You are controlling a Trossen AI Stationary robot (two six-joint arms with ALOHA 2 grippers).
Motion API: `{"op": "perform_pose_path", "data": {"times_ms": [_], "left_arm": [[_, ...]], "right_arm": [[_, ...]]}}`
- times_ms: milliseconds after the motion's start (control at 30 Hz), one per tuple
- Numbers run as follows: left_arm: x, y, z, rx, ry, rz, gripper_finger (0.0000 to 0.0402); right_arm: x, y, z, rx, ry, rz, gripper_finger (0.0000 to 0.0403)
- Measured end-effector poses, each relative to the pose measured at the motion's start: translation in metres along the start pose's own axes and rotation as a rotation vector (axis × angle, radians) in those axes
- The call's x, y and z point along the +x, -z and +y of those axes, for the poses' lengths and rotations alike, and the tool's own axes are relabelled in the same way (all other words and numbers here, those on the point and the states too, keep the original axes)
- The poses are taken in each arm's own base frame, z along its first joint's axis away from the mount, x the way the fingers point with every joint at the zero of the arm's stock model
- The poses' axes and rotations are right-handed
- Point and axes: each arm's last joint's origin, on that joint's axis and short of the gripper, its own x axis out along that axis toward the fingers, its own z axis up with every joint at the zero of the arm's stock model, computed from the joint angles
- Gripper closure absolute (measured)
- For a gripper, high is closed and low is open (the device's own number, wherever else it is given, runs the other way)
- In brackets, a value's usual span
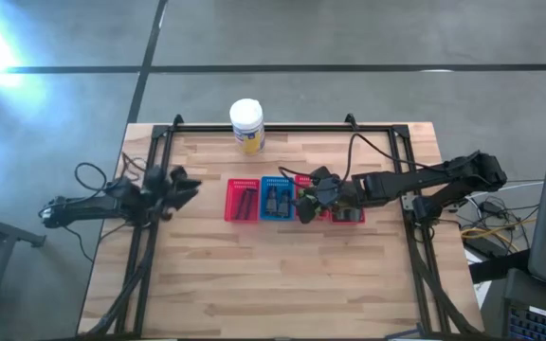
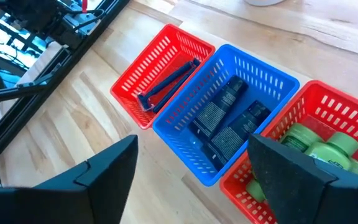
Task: Pick & Place Travel size toiletries
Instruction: Return to Home Position
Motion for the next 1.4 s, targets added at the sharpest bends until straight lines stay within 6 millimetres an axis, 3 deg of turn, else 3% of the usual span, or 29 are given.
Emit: {"op": "perform_pose_path", "data": {"times_ms": [200,500,967,1400], "left_arm": [[-0.002,0.011,-0.004,0.197,0.248,0.189,0.022],[-0.003,0.022,0.004,0.215,0.134,0.291,0.022],[-0.003,0.022,0.004,0.238,0.131,0.288,0.022],[-0.003,0.022,0.004,0.237,0.13,0.288,0.022]], "right_arm": [[0.0,0.0,0.0,0.0,0.0,0.0,0.0123],[0.0,0.0,0.0,0.0,0.0,0.0,0.0147],[0.0,0.0,0.0,0.0,0.0,0.0,0.0178],[0.0,0.0,0.0,0.0,0.0,0.0,0.0147]]}}
